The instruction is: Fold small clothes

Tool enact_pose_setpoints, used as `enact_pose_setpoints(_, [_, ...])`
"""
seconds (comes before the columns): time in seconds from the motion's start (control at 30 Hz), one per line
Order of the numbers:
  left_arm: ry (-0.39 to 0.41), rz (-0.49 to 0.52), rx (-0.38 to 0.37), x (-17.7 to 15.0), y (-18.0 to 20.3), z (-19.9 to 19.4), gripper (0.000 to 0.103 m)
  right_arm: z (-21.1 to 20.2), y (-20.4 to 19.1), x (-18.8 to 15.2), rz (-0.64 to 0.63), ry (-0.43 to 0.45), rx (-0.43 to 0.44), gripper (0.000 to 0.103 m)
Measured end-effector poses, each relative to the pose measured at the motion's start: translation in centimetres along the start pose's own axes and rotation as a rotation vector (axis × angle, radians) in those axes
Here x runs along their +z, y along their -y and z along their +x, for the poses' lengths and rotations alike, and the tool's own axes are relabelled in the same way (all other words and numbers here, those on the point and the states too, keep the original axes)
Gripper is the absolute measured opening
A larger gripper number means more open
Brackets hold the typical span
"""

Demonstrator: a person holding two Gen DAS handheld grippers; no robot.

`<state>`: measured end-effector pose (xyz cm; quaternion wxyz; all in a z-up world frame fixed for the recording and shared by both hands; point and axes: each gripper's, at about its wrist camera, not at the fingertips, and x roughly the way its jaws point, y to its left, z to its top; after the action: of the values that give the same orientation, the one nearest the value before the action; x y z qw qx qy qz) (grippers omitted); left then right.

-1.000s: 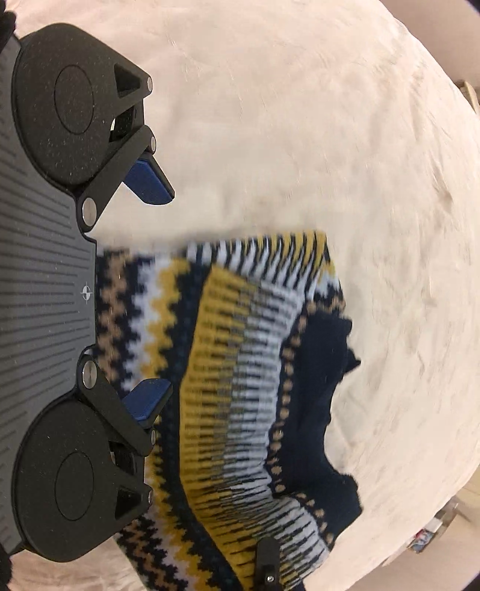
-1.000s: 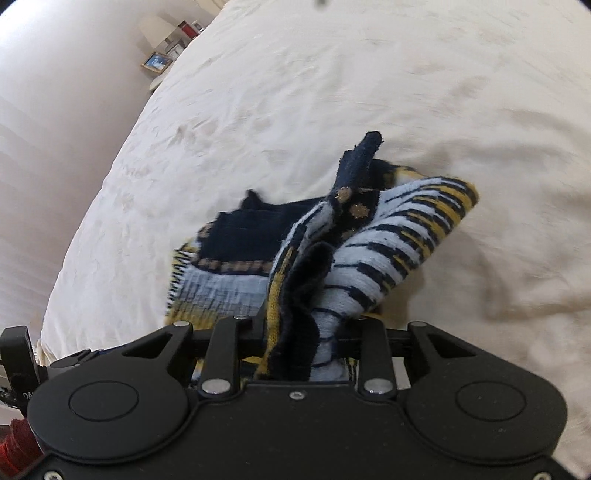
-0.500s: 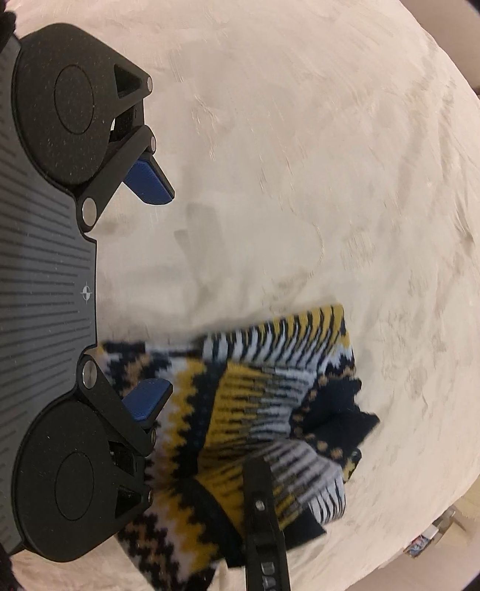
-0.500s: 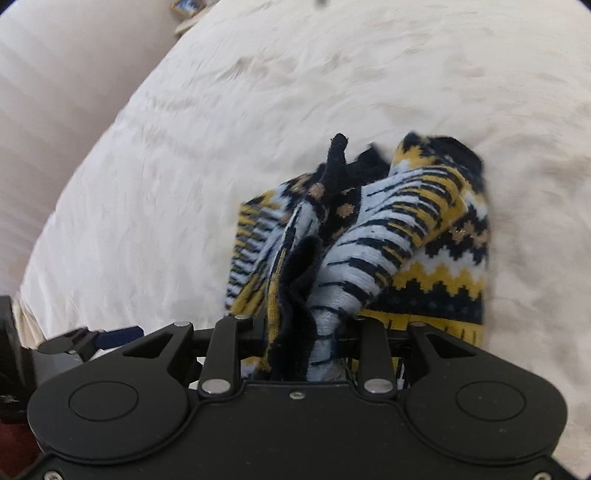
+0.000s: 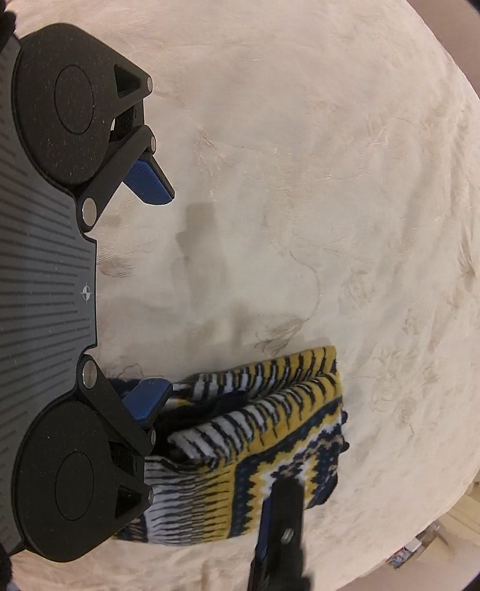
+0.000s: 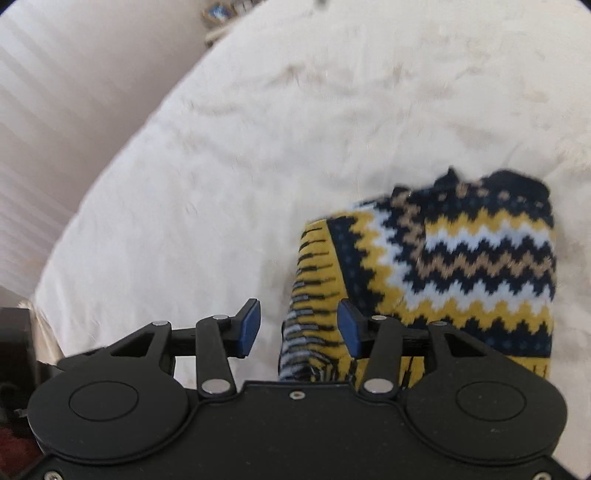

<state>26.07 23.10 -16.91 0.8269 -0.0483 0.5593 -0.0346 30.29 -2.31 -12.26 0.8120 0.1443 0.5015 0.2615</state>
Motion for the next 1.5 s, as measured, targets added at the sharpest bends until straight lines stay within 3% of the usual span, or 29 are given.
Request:
enact_pose_setpoints(0.13, [0.003, -0.029, -0.058, 0.9, 0.0, -0.1, 0.102, -2.0, 0.2, -1.4, -0.084, 0.031, -0.067, 0.064])
enact_pose_setpoints(0.27, [0.002, -0.049, -0.123, 2.0, 0.7, -0.1, 0.102, -3.4, -0.9, -4.0, -0.274, 0.007, -0.145, 0.071])
enact_pose_setpoints(0.53, [-0.028, -0.023, -0.242, 5.1, 3.8, 1.3, 0.099, -4.0, -4.5, -11.0, -0.621, -0.016, -0.205, 0.073])
enact_pose_setpoints(0.63, [-0.059, -0.004, -0.273, 6.2, 5.0, 2.6, 0.083, -3.2, -6.2, -12.9, -0.748, -0.006, -0.221, 0.073])
enact_pose_setpoints(0.83, [-0.106, 0.018, -0.296, 7.4, 6.6, 4.9, 0.078, -0.3, -8.5, -14.6, -0.945, -0.014, -0.296, 0.067])
enact_pose_setpoints(0.9, [-0.112, 0.008, -0.313, 7.7, 6.7, 5.4, 0.065, 0.6, -8.7, -14.8, -0.979, -0.027, -0.322, 0.055])
enact_pose_setpoints(1.0, [-0.081, 0.017, -0.309, 7.9, 7.3, 5.7, 0.034, 1.1, -8.3, -14.5, -0.956, -0.034, -0.324, 0.036])
enact_pose_setpoints(1.03, [-0.064, 0.028, -0.302, 8.0, 7.5, 5.7, 0.011, 0.9, -8.1, -14.2, -0.927, -0.030, -0.317, 0.032])
enact_pose_setpoints(1.07, [-0.049, 0.038, -0.293, 8.0, 7.6, 5.4, 0.012, 0.6, -7.8, -13.9, -0.895, -0.023, -0.306, 0.020])
enact_pose_setpoints(1.1, [-0.030, 0.053, -0.291, 8.0, 7.8, 5.1, 0.011, 0.3, -7.6, -13.5, -0.859, -0.010, -0.301, 0.016])
enact_pose_setpoints(1.3, [0.153, 0.187, -0.288, 8.2, 9.1, 0.5, 0.011, -3.3, -8.1, -11.3, -0.664, 0.139, -0.228, 0.014])
enact_pose_setpoints(1.37, [0.124, 0.170, -0.265, 8.2, 8.5, 1.2, 0.011, -2.8, -8.8, -10.9, -0.661, 0.126, -0.196, 0.014])
enact_pose_setpoints(1.43, [0.043, 0.128, -0.228, 8.0, 7.8, 3.5, 0.013, -0.9, -9.1, -10.8, -0.663, 0.071, -0.189, 0.017])
enact_pose_setpoints(1.47, [0.005, 0.113, -0.199, 7.9, 7.7, 4.7, 0.019, 0.3, -9.0, -10.9, -0.661, 0.039, -0.185, 0.026])
enact_pose_setpoints(1.5, [-0.025, 0.104, -0.167, 7.6, 7.4, 5.7, 0.022, 1.5, -8.9, -10.9, -0.656, -0.006, -0.179, 0.027])
